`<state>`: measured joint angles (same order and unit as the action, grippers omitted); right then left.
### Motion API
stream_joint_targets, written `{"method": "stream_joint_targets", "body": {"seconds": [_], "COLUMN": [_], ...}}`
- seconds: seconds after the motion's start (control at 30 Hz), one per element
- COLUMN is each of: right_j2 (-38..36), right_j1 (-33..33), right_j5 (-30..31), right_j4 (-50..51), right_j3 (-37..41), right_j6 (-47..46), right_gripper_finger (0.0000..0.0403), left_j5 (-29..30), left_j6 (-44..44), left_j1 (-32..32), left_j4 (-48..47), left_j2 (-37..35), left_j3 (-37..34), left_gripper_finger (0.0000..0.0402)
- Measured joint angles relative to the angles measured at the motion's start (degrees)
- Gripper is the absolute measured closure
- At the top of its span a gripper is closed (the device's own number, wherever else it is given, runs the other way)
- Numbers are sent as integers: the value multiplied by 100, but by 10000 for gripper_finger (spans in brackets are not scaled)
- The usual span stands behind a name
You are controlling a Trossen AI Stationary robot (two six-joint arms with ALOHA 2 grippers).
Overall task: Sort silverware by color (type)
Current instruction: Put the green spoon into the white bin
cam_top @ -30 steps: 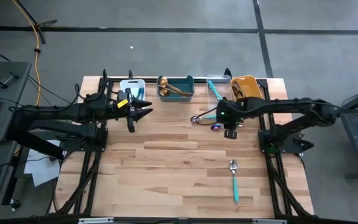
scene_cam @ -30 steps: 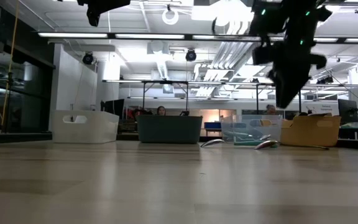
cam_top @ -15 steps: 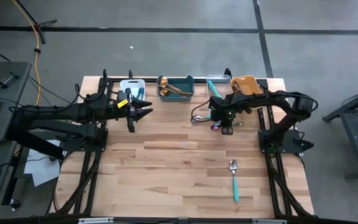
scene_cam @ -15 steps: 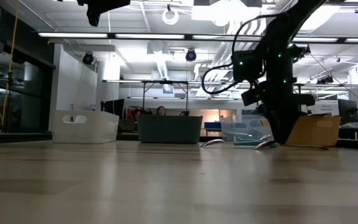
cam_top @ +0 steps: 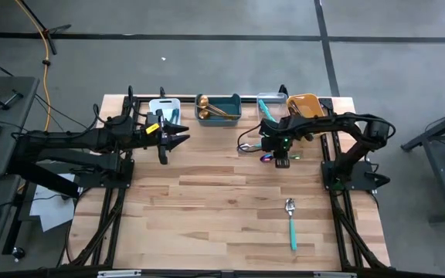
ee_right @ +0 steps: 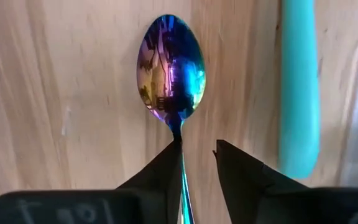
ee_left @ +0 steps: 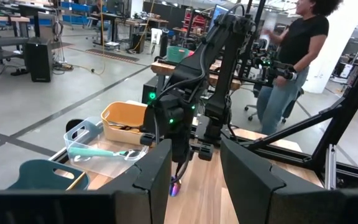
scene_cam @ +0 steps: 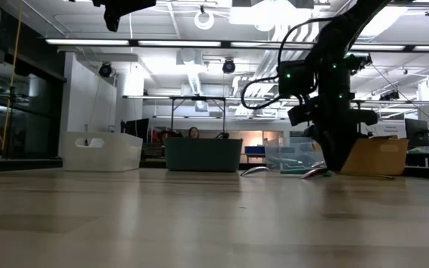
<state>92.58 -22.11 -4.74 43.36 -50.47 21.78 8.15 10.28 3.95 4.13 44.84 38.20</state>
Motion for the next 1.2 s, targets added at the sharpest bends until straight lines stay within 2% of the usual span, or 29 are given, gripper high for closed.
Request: {"method": "stream_joint_targets", "body": {"seconds": [0.33,0.7,0.83,1.07,1.2], "right_j2": [-349,-265,-265,-264,-144], "right_j1": [7,15,74,157,153], "right_j5": [-158,-221,-226,-169,-85], "right_j4": [231,65,72,75,77], "right_j3": [2,2,2,2,2], "right_j6": [-353,-376,-374,-378,-380], "right_gripper_finger": [376,381,361,279,253], "left_j5": [3,1,0,0,-1], "left_j6": [0,7,7,10,10], "left_j1": [0,0,0,0,0], "left_j4": [-7,-29,-106,-165,-165], "left_j2": [0,0,0,0,0], "left_j3": [0,0,0,0,0], "left_gripper_finger": [273,273,273,273,273]}}
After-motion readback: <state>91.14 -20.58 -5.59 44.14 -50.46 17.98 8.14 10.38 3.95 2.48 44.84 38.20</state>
